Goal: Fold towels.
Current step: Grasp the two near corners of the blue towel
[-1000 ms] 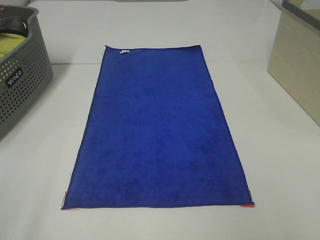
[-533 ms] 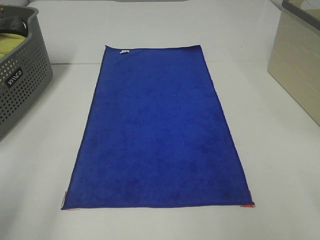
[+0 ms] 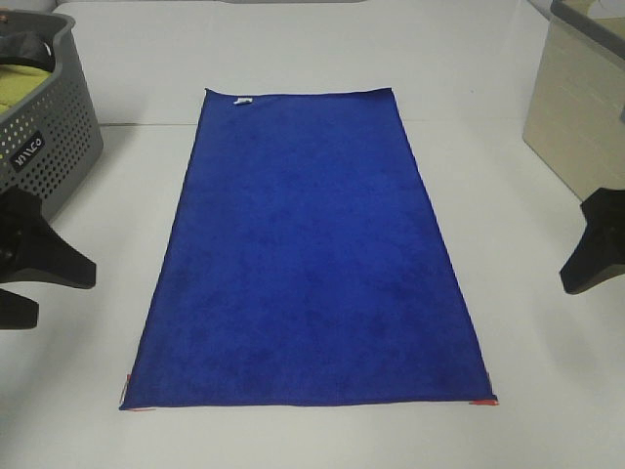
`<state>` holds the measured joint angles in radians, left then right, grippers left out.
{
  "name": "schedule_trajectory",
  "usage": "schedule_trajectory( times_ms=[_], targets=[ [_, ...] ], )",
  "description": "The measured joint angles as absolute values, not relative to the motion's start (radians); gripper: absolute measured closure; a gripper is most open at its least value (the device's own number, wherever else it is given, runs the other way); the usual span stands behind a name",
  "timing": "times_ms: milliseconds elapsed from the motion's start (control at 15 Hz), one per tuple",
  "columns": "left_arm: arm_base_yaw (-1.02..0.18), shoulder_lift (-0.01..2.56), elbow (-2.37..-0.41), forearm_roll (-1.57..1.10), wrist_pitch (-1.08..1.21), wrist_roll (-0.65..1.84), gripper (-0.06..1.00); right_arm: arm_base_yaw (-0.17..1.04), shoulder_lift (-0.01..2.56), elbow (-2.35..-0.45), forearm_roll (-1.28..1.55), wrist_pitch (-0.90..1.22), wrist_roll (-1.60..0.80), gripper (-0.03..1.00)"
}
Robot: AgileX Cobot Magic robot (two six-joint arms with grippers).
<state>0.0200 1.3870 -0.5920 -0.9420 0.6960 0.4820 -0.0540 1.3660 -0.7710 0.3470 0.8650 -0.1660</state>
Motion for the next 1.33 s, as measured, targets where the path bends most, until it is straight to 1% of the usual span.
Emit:
schedule_trajectory(
  times_ms=[133,267,467,733,1000,1067,1200,1333],
  targets=[
    [0.02,1.53,-0.644,-0.951,0.703,0.509,0.25,-0.088,1.495,-0.776,0.389,0.849,-0.209,0.25],
    [0.02,1.645,-0.678,-0.958,0.702,0.531,0.25,-0.128,1.61,-0.783,0.495,0.824,-0.323,0.26],
    [0.02,1.776,-0.686,-0.994,0.672,0.611,0.25,-0.134,1.719,-0.783,0.629,0.816,-0.478,0.26],
    [0.011,1.845,-0.687,-1.067,0.664,0.692,0.25,-0.123,1.81,-0.784,0.695,0.816,-0.552,0.26],
    [-0.095,1.866,-0.689,-1.117,0.594,0.721,0.25,-0.016,1.851,-0.784,0.712,0.745,-0.559,0.26],
    [-0.125,1.865,-0.691,-1.133,0.57,0.724,0.25,-0.009,1.871,-0.785,0.73,0.729,-0.557,0.26],
    [-0.147,1.865,-0.692,-1.156,0.545,0.725,0.26,-0.009,1.891,-0.789,0.773,0.739,-0.559,0.26],
    [-0.163,1.865,-0.692,-1.192,0.524,0.728,0.26,-0.008,1.945,-0.797,0.89,0.79,-0.607,0.28]
  ],
)
